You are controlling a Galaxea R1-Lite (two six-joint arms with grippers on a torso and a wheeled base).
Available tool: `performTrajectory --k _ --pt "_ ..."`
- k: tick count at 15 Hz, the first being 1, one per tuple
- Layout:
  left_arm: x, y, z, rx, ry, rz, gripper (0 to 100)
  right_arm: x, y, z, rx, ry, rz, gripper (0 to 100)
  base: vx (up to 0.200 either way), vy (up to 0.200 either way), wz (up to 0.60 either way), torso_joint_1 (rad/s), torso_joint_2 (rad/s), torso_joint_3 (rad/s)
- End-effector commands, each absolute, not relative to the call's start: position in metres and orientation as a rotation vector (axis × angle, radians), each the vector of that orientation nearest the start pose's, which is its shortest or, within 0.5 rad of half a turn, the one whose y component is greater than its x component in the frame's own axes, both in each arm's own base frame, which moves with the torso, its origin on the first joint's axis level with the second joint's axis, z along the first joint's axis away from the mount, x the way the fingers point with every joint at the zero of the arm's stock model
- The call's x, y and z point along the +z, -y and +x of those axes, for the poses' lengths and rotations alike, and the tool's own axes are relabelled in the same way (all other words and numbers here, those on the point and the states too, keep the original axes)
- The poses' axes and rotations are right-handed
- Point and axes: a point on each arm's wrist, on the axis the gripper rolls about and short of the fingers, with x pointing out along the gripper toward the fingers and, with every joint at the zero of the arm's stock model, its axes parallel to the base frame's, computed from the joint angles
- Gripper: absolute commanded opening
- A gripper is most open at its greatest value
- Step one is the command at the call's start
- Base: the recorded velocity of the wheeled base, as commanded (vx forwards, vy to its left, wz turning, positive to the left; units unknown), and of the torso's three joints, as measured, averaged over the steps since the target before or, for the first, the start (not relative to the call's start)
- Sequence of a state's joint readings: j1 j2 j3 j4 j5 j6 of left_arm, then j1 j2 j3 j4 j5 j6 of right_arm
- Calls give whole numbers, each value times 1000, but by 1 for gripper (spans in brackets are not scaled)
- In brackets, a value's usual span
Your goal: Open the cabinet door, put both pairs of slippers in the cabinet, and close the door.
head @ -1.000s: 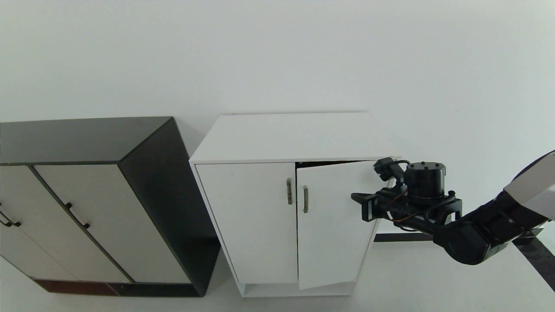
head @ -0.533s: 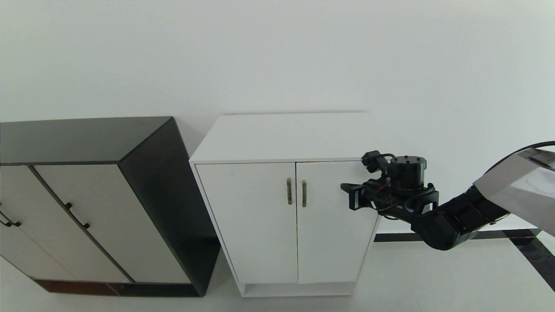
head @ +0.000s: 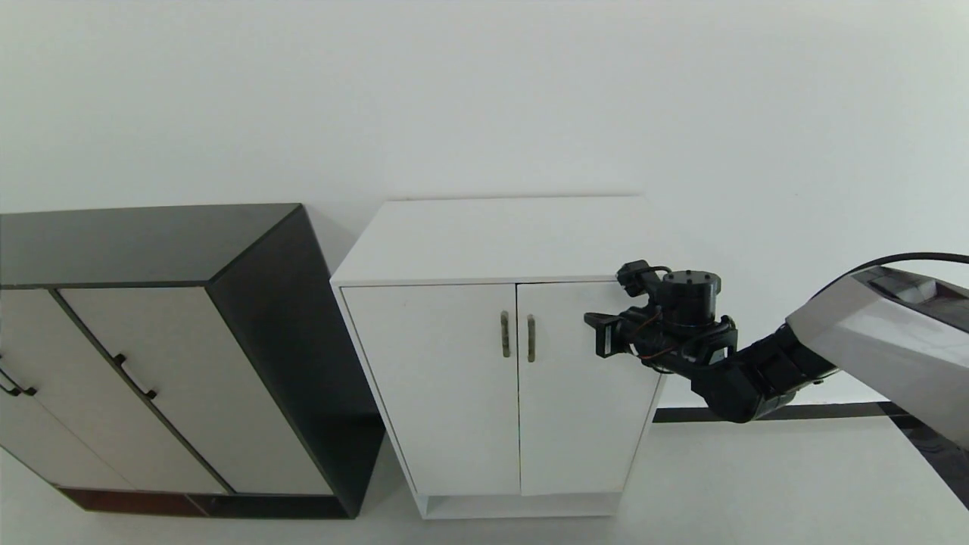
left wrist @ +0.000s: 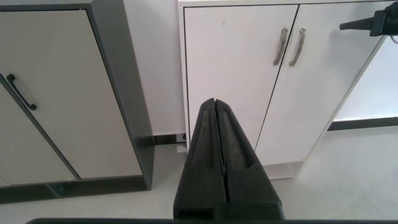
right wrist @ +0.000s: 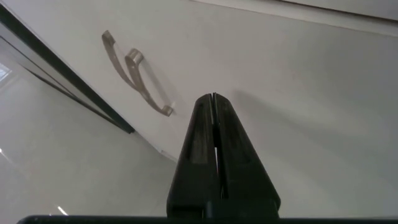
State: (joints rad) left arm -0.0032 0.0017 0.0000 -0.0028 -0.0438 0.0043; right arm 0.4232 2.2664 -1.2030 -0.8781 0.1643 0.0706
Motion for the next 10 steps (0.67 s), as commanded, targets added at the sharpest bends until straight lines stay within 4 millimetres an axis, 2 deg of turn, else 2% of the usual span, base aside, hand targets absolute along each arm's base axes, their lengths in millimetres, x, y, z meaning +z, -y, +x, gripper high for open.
performTrajectory --k 1,10 --pt "76 1 -23 -46 2 5 0 90 -188 410 577 -210 44 0 0 0 0 0 0 0" --pt "76 1 -23 -48 2 5 0 89 -188 422 550 -212 43 0 0 0 0 0 0 0"
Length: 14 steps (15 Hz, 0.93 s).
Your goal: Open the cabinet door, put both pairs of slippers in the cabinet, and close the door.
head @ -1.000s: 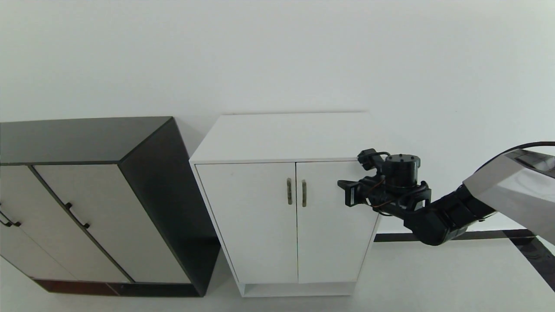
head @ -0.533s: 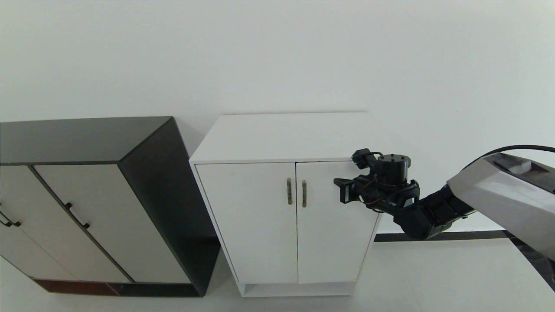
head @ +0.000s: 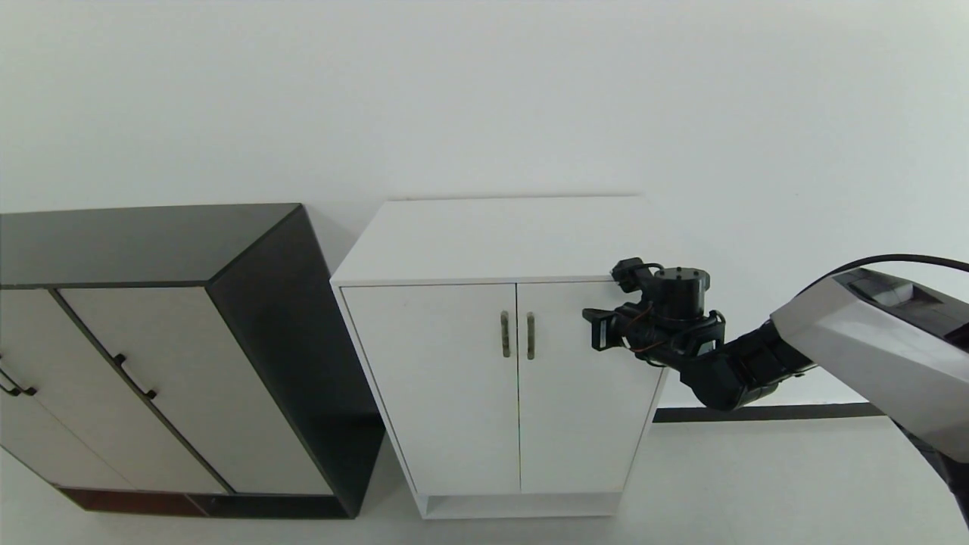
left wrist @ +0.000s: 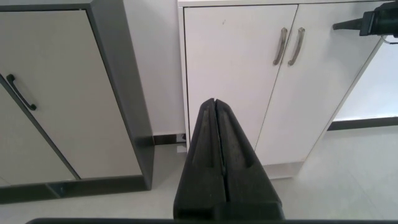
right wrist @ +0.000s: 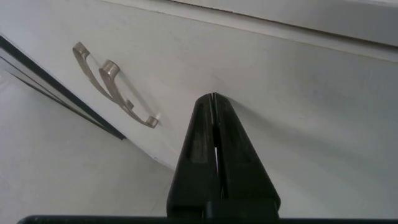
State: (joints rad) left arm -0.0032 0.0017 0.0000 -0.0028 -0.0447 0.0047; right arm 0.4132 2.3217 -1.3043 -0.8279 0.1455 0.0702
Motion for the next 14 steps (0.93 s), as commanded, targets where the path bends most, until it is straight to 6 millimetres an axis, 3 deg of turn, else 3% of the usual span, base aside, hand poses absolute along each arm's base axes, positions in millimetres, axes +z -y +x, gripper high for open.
performTrajectory --k 1,14 --pt "76 1 -23 -48 2 5 0 89 -188 422 550 -211 43 0 0 0 0 0 0 0" --pt "76 1 -23 -48 2 5 0 84 -189 429 543 -220 42 0 0 0 0 0 0 0"
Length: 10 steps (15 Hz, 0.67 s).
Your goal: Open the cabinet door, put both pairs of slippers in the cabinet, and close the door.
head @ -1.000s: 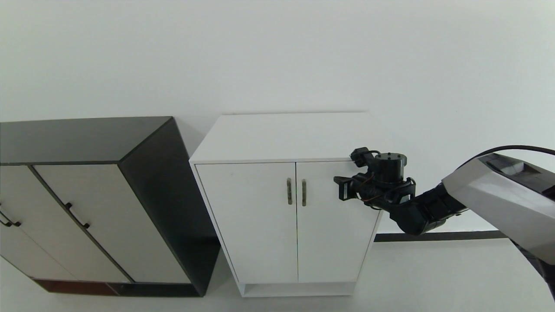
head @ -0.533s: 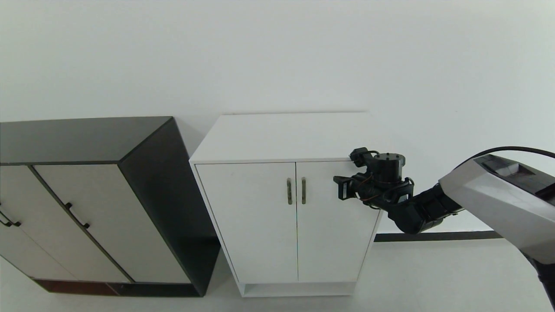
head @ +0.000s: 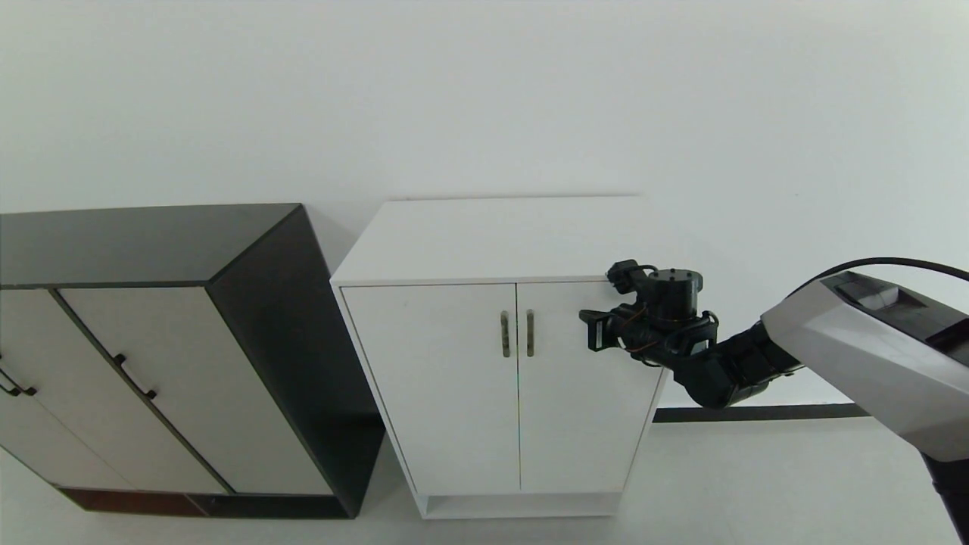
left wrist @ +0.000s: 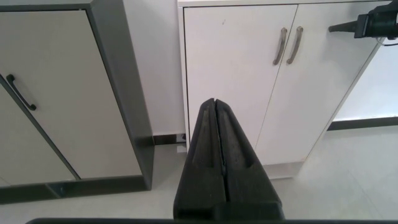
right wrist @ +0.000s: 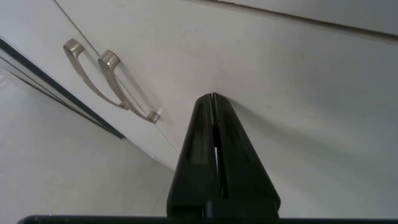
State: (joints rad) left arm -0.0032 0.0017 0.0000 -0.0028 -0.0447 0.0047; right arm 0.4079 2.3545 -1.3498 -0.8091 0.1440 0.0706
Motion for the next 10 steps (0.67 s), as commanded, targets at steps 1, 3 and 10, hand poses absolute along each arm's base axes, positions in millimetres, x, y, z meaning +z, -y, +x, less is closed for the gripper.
performTrajectory --k 1,3,10 --pt "76 1 -23 -48 2 5 0 84 -189 429 543 -220 42 0 0 0 0 0 0 0" --pt "76 1 -23 -48 2 5 0 87 -188 427 522 -214 40 0 0 0 0 0 0 0" --pt "76 1 -23 -48 2 5 0 96 -175 386 517 -216 38 0 0 0 0 0 0 0"
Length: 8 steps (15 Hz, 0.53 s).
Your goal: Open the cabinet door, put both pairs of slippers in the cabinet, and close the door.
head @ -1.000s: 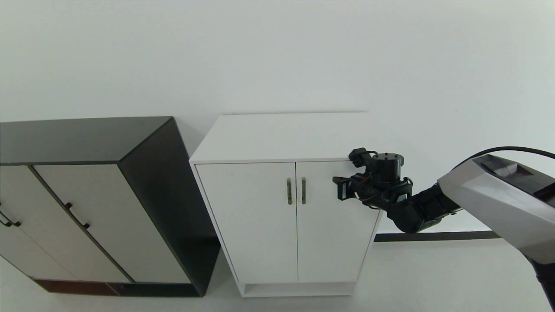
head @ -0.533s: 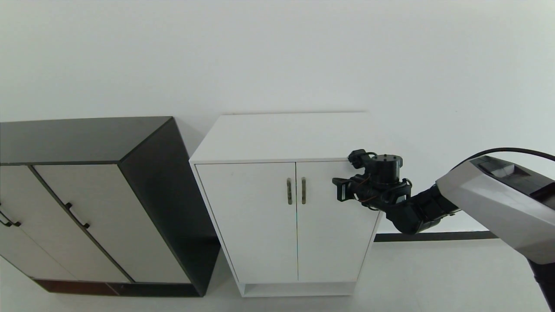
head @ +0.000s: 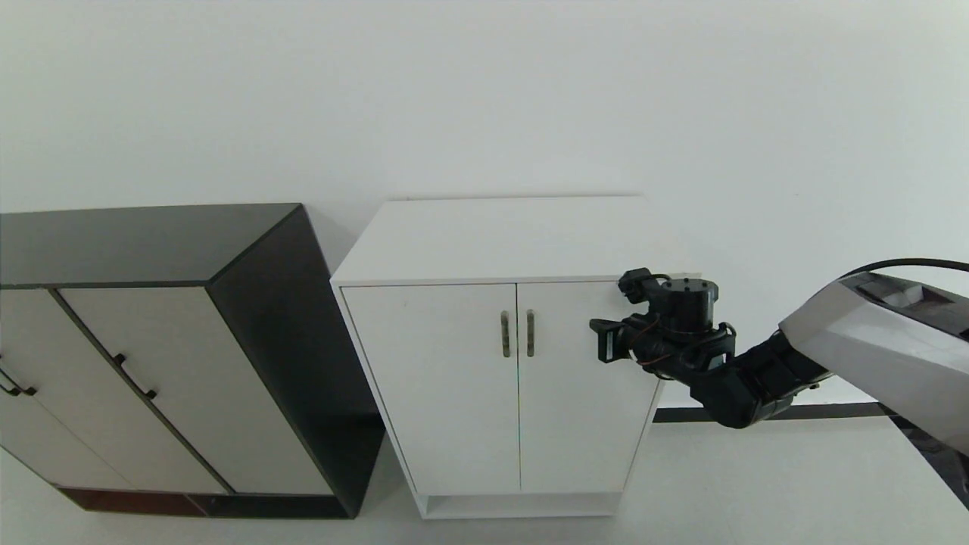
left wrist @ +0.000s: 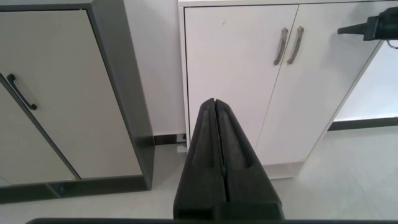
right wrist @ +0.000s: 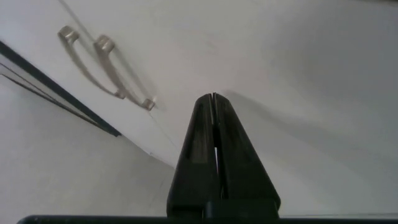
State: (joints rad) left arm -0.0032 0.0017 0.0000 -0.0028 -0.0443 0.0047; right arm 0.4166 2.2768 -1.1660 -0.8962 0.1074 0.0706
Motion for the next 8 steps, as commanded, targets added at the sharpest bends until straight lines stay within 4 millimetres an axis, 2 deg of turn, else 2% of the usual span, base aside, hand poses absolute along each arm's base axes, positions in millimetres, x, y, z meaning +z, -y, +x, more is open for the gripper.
performTrajectory --k 1,3,8 --pt "76 1 -23 -46 2 5 0 100 -169 374 513 -227 36 0 0 0 0 0 0 0" --pt "76 1 -23 -46 2 3 0 112 -154 347 470 -236 34 0 0 0 0 0 0 0" --pt "76 1 -23 -46 2 3 0 131 -102 257 311 -279 14 0 0 0 0 0 0 0"
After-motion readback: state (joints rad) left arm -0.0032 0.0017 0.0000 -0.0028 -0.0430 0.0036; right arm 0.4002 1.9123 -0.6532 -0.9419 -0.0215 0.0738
